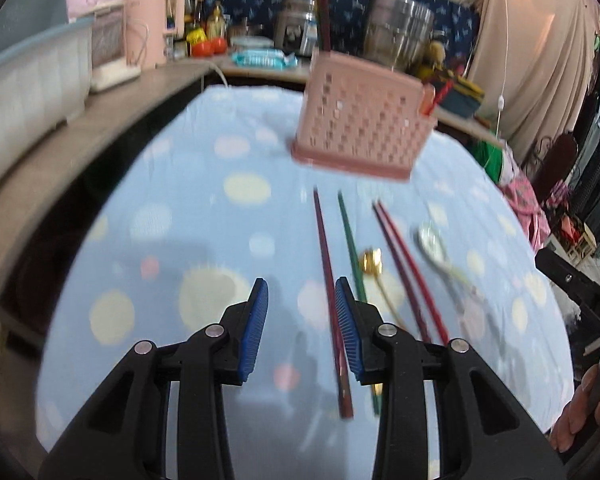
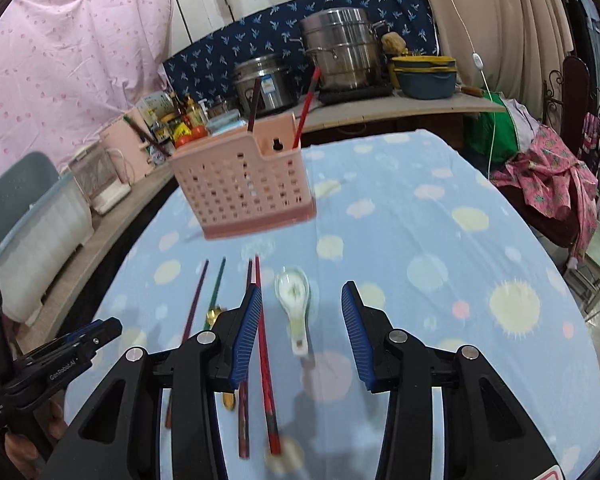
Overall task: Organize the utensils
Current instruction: 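Move both open tools back down toward the remaining utensils, then grasp a dark red chopstick with the left tool while the right tool grasps the white spoon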
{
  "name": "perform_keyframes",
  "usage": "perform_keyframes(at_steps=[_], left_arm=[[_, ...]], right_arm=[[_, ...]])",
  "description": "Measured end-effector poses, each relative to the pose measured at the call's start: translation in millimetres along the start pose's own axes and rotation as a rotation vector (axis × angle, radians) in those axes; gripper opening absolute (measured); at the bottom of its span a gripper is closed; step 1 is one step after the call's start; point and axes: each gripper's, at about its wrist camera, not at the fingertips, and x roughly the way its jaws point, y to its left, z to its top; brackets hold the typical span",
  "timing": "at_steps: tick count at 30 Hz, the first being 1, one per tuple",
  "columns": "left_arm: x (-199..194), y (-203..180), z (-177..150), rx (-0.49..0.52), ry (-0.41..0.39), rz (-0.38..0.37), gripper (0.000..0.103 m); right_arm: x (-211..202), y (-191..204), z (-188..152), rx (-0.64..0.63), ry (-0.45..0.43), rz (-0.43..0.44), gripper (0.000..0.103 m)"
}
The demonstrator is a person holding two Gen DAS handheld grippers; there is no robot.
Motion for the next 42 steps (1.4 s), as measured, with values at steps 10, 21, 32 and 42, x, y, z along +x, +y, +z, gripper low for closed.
perform_keyframes(at_steps=[10,21,32,42], left_arm=[[9,-10,-35,0.015,0.087,-0.021,0.033],[22,-20,-48,0.031,0.137,-0.042,0.033],[27,-20,-52,0.051,0.150,-0.051,0.013],[29,-22,-54,0.065,0.150,-0.055,0.008]], right_arm=[[4,-4,-48,0.008,0.088,-0.020,0.041],[8,-3,-55,0.019,0.113,-0.012,0.039],[21,-5,-56,0.027,0.141,-0.007,0.032],[38,-7,-29,0.061,0.120,0.028,0.021]])
